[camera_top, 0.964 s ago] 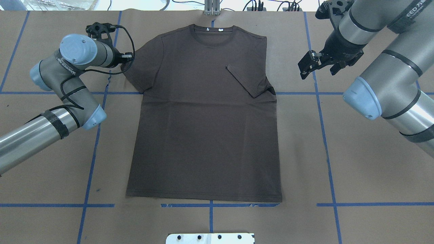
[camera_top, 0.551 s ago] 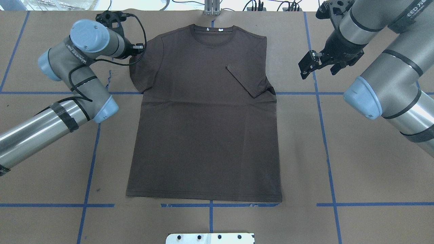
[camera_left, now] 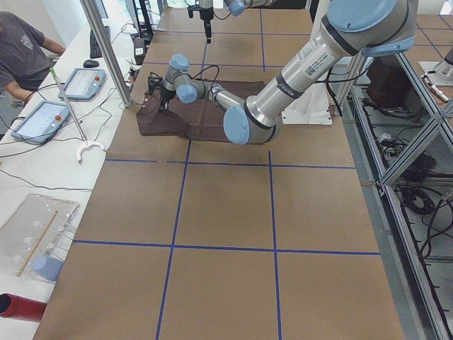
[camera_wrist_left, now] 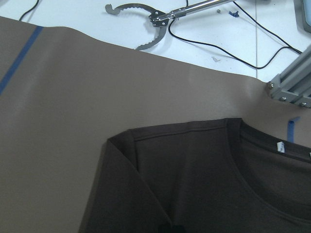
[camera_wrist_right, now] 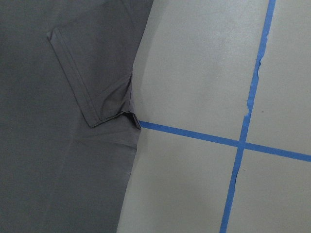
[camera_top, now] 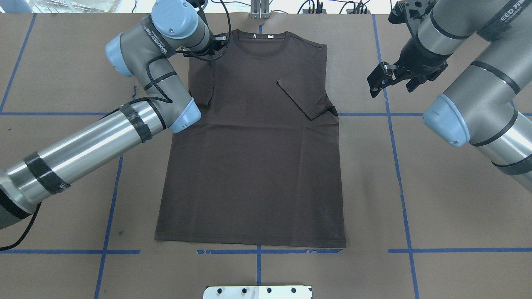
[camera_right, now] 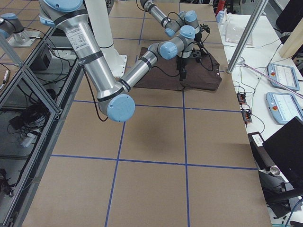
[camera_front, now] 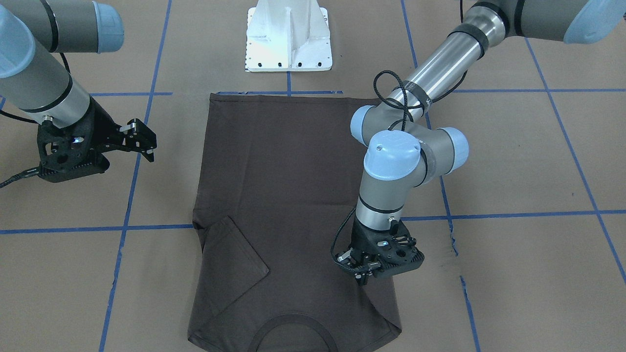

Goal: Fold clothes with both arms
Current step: 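Fold the sleeve inward over the shirt body with the left gripper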

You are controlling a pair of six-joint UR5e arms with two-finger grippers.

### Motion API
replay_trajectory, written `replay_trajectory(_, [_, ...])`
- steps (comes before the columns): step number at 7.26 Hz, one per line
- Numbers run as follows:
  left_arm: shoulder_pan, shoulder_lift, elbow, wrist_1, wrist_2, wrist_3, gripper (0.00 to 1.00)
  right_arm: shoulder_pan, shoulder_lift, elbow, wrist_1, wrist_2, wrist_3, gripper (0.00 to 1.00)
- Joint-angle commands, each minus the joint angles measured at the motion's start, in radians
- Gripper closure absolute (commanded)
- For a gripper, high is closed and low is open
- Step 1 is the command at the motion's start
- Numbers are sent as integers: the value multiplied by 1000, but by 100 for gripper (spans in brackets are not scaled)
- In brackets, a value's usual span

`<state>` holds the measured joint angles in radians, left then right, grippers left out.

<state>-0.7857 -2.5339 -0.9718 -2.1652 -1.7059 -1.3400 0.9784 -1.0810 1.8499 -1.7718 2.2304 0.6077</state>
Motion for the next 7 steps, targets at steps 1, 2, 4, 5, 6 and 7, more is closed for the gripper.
replay_trajectory(1, [22,-20,87,-83,5,-15,100,0,0,0,0,0,1,0])
replay_trajectory(2, [25,-20,88,-94,5,-8,34,0,1,0,0,-2,1,0])
replay_trajectory(4, [43,-20,68,-117,3,-2,0,2,0,0,0,-2,9,0])
replay_trajectory(5, [39,-3,-14,-90,-17,39,0,2,-5,8,-2,-3,26,0])
replay_trajectory(6, [37,45,-128,9,-105,77,0,0,-26,23,0,-3,97,0])
replay_trajectory(7, [37,110,-297,165,-133,125,0,-15,-58,63,0,-3,139,0])
